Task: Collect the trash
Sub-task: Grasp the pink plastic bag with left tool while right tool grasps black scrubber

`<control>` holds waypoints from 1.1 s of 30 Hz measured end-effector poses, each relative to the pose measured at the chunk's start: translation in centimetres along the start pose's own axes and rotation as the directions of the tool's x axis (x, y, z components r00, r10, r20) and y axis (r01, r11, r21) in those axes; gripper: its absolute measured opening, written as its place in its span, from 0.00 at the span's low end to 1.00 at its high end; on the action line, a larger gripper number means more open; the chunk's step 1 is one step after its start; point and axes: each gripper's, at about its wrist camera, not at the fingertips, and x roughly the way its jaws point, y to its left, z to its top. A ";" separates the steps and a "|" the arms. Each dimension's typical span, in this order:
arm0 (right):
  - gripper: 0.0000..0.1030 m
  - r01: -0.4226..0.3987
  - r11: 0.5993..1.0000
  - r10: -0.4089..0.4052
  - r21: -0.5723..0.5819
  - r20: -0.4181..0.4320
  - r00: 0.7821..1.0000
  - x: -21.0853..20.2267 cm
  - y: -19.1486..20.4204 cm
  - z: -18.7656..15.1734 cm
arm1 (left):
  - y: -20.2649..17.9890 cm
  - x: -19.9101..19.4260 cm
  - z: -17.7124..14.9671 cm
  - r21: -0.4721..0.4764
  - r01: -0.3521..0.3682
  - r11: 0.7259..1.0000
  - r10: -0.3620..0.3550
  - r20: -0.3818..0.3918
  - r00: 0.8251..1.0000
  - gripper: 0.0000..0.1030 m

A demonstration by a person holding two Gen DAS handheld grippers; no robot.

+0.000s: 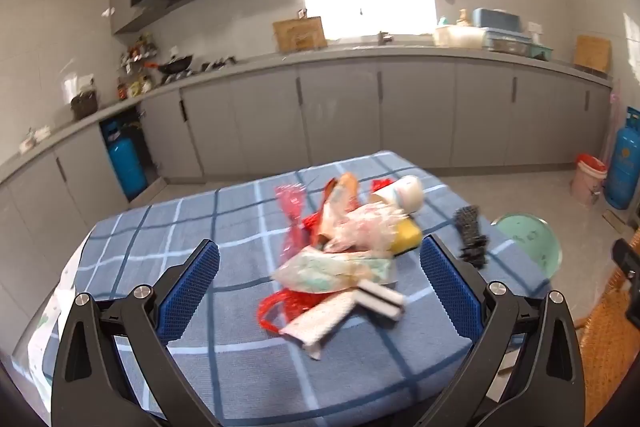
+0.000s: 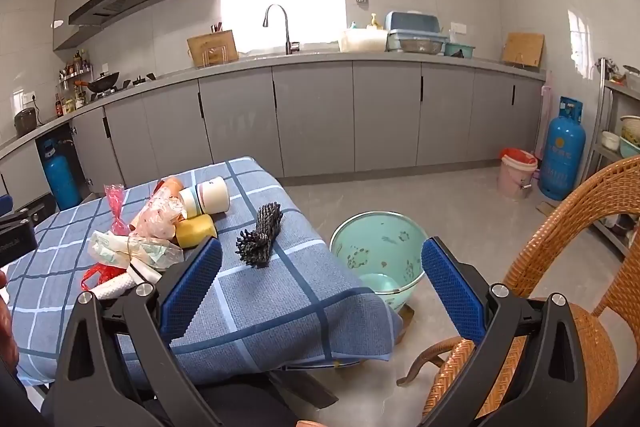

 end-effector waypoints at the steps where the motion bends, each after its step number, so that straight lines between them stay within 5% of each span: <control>1: 0.96 -0.001 1.000 0.001 -0.005 -0.009 1.000 0.6 0.1 0.0 | 0.6 0.6 -0.1 -0.008 -0.014 1.000 0.013 -0.012 1.000 0.96; 16: 0.95 -0.048 0.996 0.035 -0.081 -0.158 0.987 12.5 3.1 -0.2 | 5.3 11.6 -1.2 -0.040 -0.131 0.991 0.121 -0.189 0.974 0.96; 25: 0.95 -0.063 0.994 0.044 -0.087 -0.202 0.978 19.4 5.3 1.5 | 4.7 18.9 2.3 -0.010 -0.064 0.998 0.060 -0.232 0.971 0.93; 33: 0.95 -0.080 0.993 0.055 -0.088 -0.254 0.966 23.2 6.9 1.1 | 3.2 24.3 1.6 0.006 0.001 1.000 0.001 -0.331 0.944 0.65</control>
